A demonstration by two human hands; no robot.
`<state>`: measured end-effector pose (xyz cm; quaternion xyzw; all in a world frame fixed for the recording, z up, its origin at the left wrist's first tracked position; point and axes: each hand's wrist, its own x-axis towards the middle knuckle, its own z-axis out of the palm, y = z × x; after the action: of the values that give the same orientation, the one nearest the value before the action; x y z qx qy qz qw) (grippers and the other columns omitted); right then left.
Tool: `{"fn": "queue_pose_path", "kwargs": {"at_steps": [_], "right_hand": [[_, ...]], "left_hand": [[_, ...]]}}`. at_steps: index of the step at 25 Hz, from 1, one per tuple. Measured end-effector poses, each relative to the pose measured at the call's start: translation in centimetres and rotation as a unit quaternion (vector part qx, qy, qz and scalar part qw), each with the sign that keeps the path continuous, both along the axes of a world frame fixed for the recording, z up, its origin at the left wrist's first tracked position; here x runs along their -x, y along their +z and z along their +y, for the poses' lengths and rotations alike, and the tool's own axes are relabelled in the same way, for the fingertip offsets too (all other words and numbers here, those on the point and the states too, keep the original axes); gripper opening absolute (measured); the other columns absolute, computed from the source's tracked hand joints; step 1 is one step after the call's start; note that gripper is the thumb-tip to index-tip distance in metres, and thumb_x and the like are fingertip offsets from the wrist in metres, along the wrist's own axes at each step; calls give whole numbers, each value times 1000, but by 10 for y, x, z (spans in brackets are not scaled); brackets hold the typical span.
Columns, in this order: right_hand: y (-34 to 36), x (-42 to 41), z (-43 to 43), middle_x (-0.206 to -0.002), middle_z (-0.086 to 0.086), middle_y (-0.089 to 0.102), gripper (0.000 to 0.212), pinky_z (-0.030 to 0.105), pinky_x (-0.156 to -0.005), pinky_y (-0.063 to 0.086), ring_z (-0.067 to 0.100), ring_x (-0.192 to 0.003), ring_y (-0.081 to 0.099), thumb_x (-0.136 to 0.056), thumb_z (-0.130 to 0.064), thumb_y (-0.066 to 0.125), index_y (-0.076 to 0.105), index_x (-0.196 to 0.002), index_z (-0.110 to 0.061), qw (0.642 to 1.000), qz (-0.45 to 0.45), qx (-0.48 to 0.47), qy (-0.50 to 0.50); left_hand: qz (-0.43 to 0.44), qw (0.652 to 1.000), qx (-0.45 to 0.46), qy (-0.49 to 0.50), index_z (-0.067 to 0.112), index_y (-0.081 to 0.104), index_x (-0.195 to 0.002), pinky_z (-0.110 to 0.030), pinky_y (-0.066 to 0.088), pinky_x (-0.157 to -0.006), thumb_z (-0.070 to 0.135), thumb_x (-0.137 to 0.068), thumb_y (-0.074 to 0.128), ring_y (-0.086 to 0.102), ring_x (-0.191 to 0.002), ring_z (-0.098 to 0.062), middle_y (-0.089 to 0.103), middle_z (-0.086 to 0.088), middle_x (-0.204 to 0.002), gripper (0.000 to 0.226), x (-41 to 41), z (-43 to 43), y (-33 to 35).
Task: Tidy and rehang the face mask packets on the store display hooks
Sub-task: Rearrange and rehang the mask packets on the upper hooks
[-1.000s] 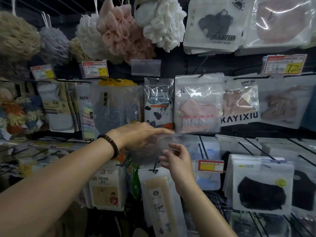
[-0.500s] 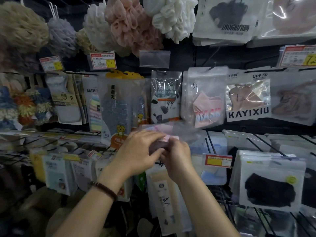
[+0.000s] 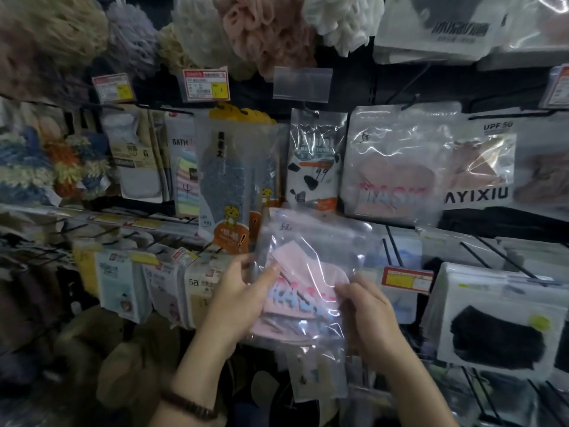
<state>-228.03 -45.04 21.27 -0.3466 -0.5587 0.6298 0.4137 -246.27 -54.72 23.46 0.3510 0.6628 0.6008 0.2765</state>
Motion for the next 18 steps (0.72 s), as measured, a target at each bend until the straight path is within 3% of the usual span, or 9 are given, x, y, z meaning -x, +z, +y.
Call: {"fn": "queue_pose_path", "kwargs": {"at_steps": [2,4,5,7,9,12,16,18], "right_hand": [[3,-7,-4,-57,-8,56,22,20,-43,39,8,-46,51,-107,-7,52,57,-85,-11,997,-36,-52,38],[2,-8,-6,-71,-5,69,12,26,-53,49,10,-59,64,-110,-14,54,63,-102,-12,997,-16,-74,35],[1,-6,-9,-83,2,75,8,31,-58,53,17,-68,69,-108,-17,59,65,-108,-12,997,21,-65,23],[-9,1,-15,-100,15,79,26,37,-60,62,28,-77,76,-93,-18,75,66,-113,-4,990,142,14,-13],[-23,12,-20,-93,16,77,41,34,-59,62,25,-69,74,-82,-15,87,62,-112,-4,970,219,86,-60],[-34,23,-32,-80,7,76,29,34,-60,58,19,-65,74,-96,-12,79,64,-119,-4,975,192,81,-77],[-32,9,-23,-97,20,79,22,53,-73,67,31,-79,78,-106,-4,63,64,-128,-8,974,196,66,-94],[-30,-3,-18,-112,28,75,23,71,-77,62,41,-93,77,-108,-7,60,64,-129,-15,979,187,59,-62]], "left_hand": [[-96,995,-13,-36,19,67,-123,-57,65,-86,31,-103,68,82,-88,-30,83,-10,-99,24,-8,1,-14],[-176,981,-83,-21,16,69,-124,-60,63,-89,22,-104,66,81,-96,-35,82,-15,-105,21,-19,4,-25],[-214,968,-132,-8,16,68,-126,-62,62,-91,20,-104,66,80,-100,-37,81,-17,-111,22,-25,8,-30],[-272,938,-215,26,20,66,-132,-66,58,-96,21,-105,65,77,-110,-40,78,-16,-121,27,-36,18,-38],[-290,915,-272,62,23,62,-135,-67,55,-101,20,-106,64,74,-116,-40,76,-16,-128,29,-48,32,-44],[-291,913,-278,72,29,63,-132,-65,57,-100,16,-109,60,75,-115,-38,76,-13,-127,26,-76,44,-49],[-294,925,-229,67,14,68,-126,-63,60,-96,-1,-98,67,79,-102,-36,81,-14,-112,32,-72,42,-36],[-272,933,-216,94,16,70,-121,-55,63,-91,10,-97,73,81,-98,-30,82,-9,-110,25,-42,42,-22]]}}
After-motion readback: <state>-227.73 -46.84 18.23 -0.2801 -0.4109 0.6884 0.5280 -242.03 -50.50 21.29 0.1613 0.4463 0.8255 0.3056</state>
